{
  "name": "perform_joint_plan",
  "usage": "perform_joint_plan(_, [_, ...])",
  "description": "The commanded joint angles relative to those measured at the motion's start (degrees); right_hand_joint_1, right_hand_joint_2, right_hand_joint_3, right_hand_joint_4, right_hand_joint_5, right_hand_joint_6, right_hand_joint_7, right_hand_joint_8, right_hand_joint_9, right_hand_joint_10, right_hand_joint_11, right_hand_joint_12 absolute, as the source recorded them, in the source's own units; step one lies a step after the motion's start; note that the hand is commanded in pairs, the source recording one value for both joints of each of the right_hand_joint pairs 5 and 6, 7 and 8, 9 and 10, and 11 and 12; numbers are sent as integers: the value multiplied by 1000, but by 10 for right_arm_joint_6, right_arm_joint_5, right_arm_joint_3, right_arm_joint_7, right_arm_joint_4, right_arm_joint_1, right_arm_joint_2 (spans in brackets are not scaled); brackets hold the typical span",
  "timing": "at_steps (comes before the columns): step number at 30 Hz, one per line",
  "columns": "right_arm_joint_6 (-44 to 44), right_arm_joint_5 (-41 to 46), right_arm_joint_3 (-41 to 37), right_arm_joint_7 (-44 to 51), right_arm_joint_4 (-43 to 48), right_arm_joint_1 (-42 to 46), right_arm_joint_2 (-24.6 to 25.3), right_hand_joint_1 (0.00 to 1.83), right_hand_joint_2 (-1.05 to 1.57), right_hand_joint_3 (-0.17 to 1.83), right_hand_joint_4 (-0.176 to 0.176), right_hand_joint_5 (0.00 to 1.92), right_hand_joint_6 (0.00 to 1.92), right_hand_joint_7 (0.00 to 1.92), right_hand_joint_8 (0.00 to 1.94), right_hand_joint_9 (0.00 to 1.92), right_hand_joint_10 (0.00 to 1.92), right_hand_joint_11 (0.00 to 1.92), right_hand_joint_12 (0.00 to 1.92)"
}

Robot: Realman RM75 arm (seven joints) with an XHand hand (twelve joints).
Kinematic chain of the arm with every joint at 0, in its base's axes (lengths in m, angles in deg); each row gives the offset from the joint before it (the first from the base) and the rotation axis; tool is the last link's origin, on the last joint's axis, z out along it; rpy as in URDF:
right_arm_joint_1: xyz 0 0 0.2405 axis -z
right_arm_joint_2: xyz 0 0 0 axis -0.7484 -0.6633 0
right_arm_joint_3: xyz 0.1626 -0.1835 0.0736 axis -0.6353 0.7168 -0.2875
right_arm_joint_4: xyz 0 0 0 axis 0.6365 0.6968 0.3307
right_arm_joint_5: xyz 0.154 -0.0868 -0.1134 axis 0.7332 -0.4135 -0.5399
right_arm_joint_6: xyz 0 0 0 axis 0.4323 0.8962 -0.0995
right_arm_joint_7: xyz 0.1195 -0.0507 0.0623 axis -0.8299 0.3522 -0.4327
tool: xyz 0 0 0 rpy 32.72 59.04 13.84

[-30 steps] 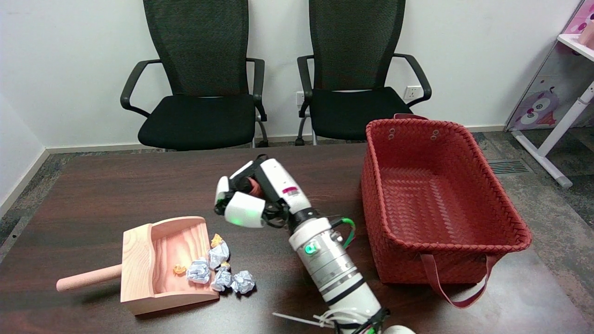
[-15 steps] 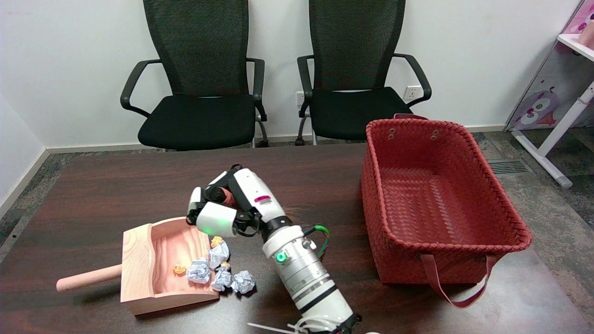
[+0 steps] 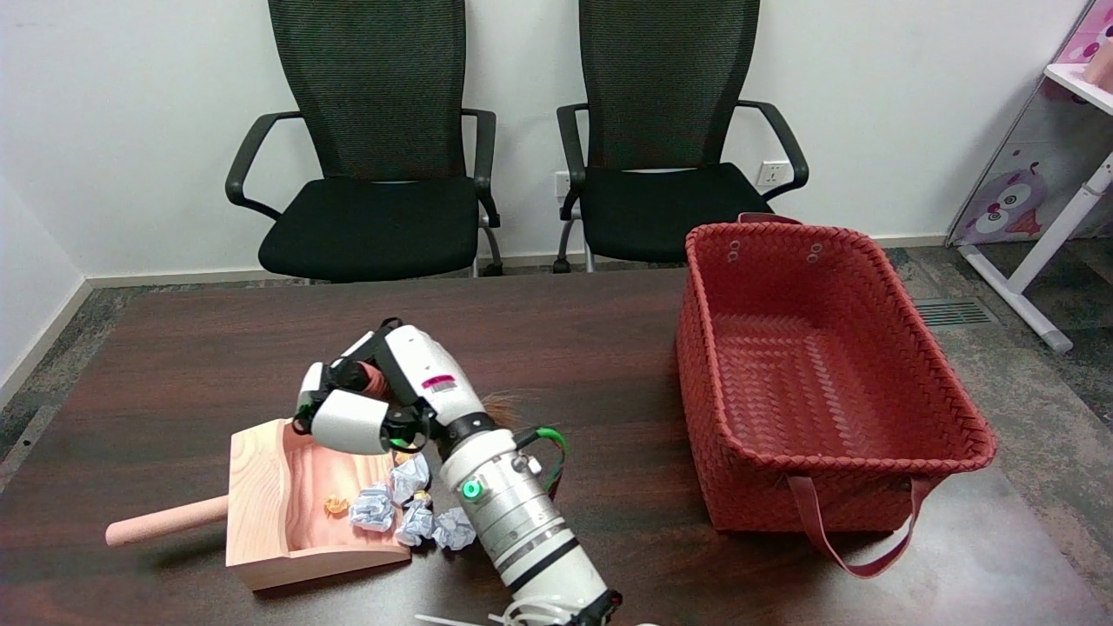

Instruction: Sweep the paper ball into the dustpan.

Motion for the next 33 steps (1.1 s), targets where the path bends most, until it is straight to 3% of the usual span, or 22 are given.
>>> perform_joint_plan(1, [-44, -10, 4, 1, 78, -23, 35, 605, 1557, 1739, 61, 1920, 1920, 1920, 1920, 1920, 1920, 1920, 1920])
perform_joint_plan(16, [-68, 20, 9, 0, 101, -21, 39, 576, 1571, 1738, 67, 1920, 1920, 1920, 1920, 1920, 1920, 1920, 1920])
perform_joint_plan(26, [-143, 34, 16, -7, 132, -27, 34, 538, 1571, 1768, 58, 1920, 1920, 1920, 1920, 1920, 1920, 1920, 1920])
perform_joint_plan(33, [-228, 174, 98, -25, 189, -88, -5, 506, 1551, 1771, 53, 1920, 1920, 1920, 1920, 1920, 1920, 1920, 1920])
